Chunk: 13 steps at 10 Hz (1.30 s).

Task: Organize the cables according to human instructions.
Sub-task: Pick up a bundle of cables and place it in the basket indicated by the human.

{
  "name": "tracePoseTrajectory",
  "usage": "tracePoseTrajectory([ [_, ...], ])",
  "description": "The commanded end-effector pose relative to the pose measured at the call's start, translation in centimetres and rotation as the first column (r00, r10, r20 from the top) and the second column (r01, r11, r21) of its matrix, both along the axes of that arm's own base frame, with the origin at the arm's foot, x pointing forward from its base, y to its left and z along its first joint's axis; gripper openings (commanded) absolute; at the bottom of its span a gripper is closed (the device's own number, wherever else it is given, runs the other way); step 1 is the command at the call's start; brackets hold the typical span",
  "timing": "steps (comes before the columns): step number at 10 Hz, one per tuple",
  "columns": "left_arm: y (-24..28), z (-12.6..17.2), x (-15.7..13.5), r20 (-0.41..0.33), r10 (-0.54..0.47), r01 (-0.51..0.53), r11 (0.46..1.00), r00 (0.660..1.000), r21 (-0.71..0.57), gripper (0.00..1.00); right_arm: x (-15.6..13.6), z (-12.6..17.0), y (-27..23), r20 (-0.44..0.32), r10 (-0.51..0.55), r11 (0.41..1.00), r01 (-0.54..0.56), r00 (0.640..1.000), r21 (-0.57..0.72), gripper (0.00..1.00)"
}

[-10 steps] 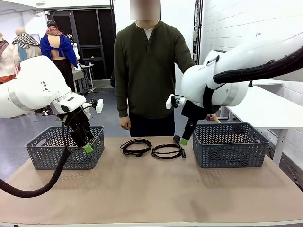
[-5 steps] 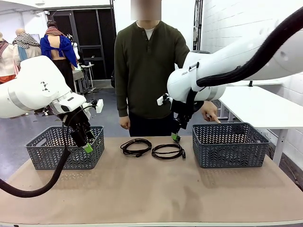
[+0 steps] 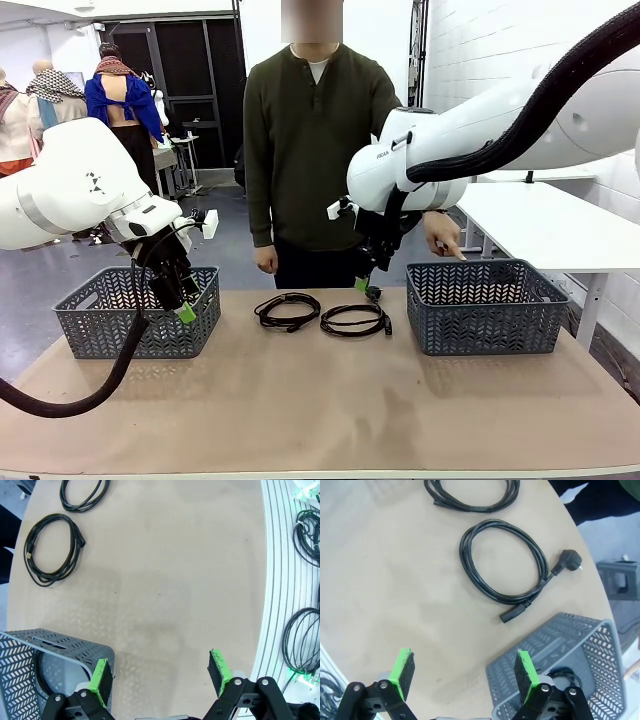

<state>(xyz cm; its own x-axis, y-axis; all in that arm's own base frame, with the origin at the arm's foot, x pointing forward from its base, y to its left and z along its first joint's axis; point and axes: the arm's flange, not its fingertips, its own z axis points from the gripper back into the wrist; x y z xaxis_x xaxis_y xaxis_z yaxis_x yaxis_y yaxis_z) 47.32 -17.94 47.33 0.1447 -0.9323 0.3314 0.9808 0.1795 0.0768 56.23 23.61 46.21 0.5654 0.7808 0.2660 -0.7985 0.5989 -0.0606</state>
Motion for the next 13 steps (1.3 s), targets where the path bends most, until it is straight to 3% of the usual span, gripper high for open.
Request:
tracePoseTrajectory([
  [1,0.0,0.1,-0.1,0.001,0.001,-0.001,1.000,1.000,0.000,1.00,-0.6,-0.3,-0.6,0.004,0.011,1.000,-0.011,1.000,-0.010,1.00],
  [3,0.0,0.1,-0.1,0.001,0.001,-0.001,1.000,1.000,0.000,1.00,0.0,0.1,0.0,0.001,0.000,1.000,0.000,1.000,0.000,1.00],
  [7,0.0,0.1,-0.1,0.001,0.001,-0.001,1.000,1.000,0.000,1.00,2.8,-1.0,1.8,-0.028,-0.181,0.983,0.180,0.983,-0.035,1.00],
  [13,0.0,0.1,-0.1,0.001,0.001,-0.001,1.000,1.000,0.000,1.00,5.9,-4.4,3.4,0.057,-0.376,0.923,0.379,0.925,-0.062,1.00],
])
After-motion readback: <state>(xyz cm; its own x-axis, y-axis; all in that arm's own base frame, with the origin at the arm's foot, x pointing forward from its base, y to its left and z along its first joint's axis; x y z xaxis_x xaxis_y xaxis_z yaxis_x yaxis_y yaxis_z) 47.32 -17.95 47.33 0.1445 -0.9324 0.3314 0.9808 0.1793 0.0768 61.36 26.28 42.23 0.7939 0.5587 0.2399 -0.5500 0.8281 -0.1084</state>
